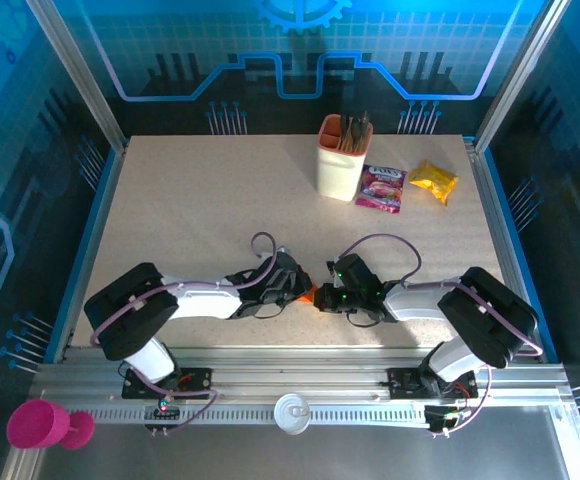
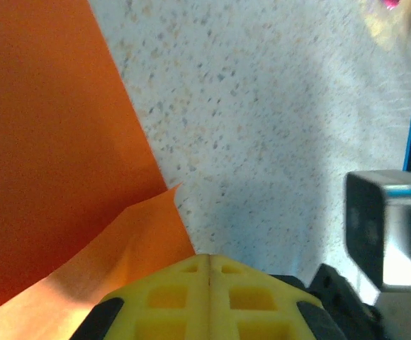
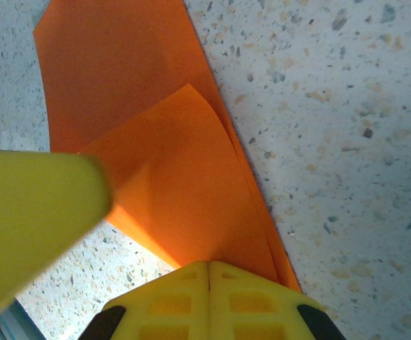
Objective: Fold a paper plane with a square sheet of paper (pick it up from the middle)
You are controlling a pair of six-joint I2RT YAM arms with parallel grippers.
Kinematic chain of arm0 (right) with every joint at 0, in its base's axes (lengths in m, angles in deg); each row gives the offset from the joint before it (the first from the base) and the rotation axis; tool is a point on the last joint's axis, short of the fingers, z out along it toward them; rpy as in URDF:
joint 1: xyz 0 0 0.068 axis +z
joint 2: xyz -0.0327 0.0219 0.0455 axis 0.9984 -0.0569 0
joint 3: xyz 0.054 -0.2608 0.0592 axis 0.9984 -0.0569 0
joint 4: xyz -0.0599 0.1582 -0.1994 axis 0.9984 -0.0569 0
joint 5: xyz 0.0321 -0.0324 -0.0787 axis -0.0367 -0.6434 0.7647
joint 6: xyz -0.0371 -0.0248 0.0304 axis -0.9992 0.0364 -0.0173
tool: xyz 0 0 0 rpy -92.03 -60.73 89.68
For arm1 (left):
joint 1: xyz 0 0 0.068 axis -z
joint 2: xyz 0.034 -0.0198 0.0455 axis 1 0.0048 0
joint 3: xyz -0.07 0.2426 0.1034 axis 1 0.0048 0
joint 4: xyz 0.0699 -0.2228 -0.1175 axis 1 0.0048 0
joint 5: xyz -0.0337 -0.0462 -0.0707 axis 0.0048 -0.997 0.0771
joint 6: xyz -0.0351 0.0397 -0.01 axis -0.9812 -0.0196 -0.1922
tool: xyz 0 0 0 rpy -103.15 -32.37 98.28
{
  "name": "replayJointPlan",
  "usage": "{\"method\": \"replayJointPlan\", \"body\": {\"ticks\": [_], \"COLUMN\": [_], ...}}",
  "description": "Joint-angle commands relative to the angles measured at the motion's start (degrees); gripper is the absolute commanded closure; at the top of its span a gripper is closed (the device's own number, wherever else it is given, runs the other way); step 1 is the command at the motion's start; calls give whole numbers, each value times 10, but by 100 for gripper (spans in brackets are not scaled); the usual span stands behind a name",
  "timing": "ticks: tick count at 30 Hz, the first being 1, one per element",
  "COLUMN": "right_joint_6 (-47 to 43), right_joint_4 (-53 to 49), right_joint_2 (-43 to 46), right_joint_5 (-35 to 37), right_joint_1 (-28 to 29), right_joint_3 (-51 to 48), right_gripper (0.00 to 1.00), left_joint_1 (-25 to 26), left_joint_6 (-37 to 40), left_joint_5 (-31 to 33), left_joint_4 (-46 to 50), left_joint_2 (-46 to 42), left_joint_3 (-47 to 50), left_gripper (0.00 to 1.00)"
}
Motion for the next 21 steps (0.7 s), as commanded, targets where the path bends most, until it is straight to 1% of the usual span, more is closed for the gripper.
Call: {"method": "replayJointPlan", "body": {"ticks": [1,4,8,13,21], "right_joint_6": [-8,0,11,21,26], "right_joint_4": [-94,-108,-125,-141,-149], "right_joint_2": [-32,-33,-37,-53,-69], "right_joint_5": [39,39,41,47,52], "right_joint_1": [-9,-10,-10,-10,-11], "right_joint_3": [-13,-9,-2,0,0], "right_gripper": [100,100,100,100,100], "left_joint_1": [0,1,0,-5,-37], "left_joint_6": [-8,-40,-71,-70,-57], "left_joint_5": [-30,-24,9,38,47], "left_joint_4": [-65,-94,-100,-65,-42], "left_joint_2": [31,52,52,26,-9], "left_joint_3": [19,41,82,113,164], "left_gripper": [100,100,100,100,100]}}
